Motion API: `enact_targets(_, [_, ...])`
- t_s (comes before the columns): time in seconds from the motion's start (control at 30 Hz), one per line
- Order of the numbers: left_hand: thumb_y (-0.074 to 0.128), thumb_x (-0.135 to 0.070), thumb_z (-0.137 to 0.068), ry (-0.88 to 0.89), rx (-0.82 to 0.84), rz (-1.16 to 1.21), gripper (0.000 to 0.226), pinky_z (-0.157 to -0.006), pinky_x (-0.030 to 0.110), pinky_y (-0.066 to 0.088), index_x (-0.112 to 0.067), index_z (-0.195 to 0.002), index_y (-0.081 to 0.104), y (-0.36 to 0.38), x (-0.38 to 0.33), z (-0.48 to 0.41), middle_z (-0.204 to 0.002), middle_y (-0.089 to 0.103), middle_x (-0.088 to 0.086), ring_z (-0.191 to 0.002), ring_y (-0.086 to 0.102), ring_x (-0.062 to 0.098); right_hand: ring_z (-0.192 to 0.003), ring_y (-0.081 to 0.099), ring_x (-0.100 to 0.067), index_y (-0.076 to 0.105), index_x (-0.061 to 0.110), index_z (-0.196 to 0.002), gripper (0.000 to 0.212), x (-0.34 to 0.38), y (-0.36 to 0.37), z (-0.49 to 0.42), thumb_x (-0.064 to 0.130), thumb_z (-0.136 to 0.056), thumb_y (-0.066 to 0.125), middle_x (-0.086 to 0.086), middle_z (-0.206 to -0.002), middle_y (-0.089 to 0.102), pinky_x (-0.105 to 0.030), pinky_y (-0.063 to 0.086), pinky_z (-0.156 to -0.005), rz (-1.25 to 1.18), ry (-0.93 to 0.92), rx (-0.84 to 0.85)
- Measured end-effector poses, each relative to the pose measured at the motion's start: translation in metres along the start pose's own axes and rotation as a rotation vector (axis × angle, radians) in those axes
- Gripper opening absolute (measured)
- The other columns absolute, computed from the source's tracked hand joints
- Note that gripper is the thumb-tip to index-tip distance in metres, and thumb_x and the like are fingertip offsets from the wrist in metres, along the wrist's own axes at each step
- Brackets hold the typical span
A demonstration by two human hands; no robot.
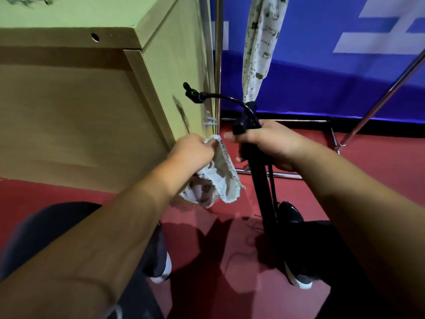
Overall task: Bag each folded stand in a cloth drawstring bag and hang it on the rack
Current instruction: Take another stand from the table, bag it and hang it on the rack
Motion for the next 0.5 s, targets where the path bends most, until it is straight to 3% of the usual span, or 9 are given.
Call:
enact_targets(0.1, [0.035, -0.028, -0.111, -0.052, 0.03, 0.13, 0.04, -0.059, 0.036, 0.028, -0.007, -0.125, 0.065, 0.007, -0.003, -0.002, -0.079, 0.056, 0.008, -0.079, 0.056, 0.035, -0.075, 0.068, -0.031, 0.073, 0.02, -0.081, 0.02, -0.005, -0.006, 0.002, 0.032, -0.085, 0.09, -0.014, -0.073, 0.069, -0.059, 0.061, -0.084, 0.068, 0.01, -0.035])
enact_targets(0.17, [0.035, -0.021, -0.111, -0.053, 0.064, 0.167, 0.038, -0.067, 0.034, 0.035, -0.002, -0.136, 0.056, 0.014, -0.004, 0.0, -0.097, 0.064, 0.019, -0.098, 0.063, 0.042, -0.075, 0.069, -0.03, 0.076, 0.023, -0.076, 0.021, -0.008, -0.012, 0.005, 0.035, -0.083, 0.091, -0.014, -0.075, 0.071, -0.064, 0.058, -0.094, 0.065, 0.019, -0.036])
enact_targets(0.3, [0.044, -0.045, -0.104, -0.2, 0.063, 0.265, 0.055, -0.074, 0.034, 0.038, 0.003, -0.115, 0.07, 0.026, -0.007, 0.002, -0.109, 0.068, 0.026, -0.097, 0.06, 0.04, -0.079, 0.07, -0.031, 0.078, 0.022, -0.077, 0.022, -0.018, -0.021, 0.01, 0.039, -0.081, 0.092, -0.014, -0.078, 0.074, -0.064, 0.058, -0.095, 0.084, 0.042, -0.042])
enact_targets(0.43, [0.056, -0.038, -0.092, -0.269, 0.078, 0.48, 0.033, -0.066, 0.03, 0.049, -0.007, -0.096, 0.068, 0.029, -0.008, 0.005, -0.095, 0.072, 0.017, -0.086, 0.069, 0.035, -0.084, 0.075, -0.024, 0.071, 0.021, -0.085, 0.021, -0.029, -0.031, 0.018, 0.034, -0.087, 0.088, -0.011, -0.086, 0.079, -0.039, 0.056, -0.084, 0.097, 0.129, 0.008])
enact_targets(0.5, [0.057, -0.035, -0.086, -0.324, 0.11, 0.602, 0.033, -0.072, 0.046, 0.065, -0.009, -0.1, 0.07, 0.034, -0.006, 0.004, -0.096, 0.078, 0.019, -0.084, 0.076, 0.035, -0.087, 0.076, -0.024, 0.072, 0.021, -0.088, 0.02, -0.037, -0.035, 0.022, 0.035, -0.089, 0.086, -0.014, -0.096, 0.081, -0.04, 0.053, -0.084, 0.139, 0.175, 0.054])
Point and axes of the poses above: each hand's wrist, its own z-axis away from the middle knuckle, its own y-axis out of the palm, x = y × z, the point moved 3 cm from there along -z, towards the middle knuckle
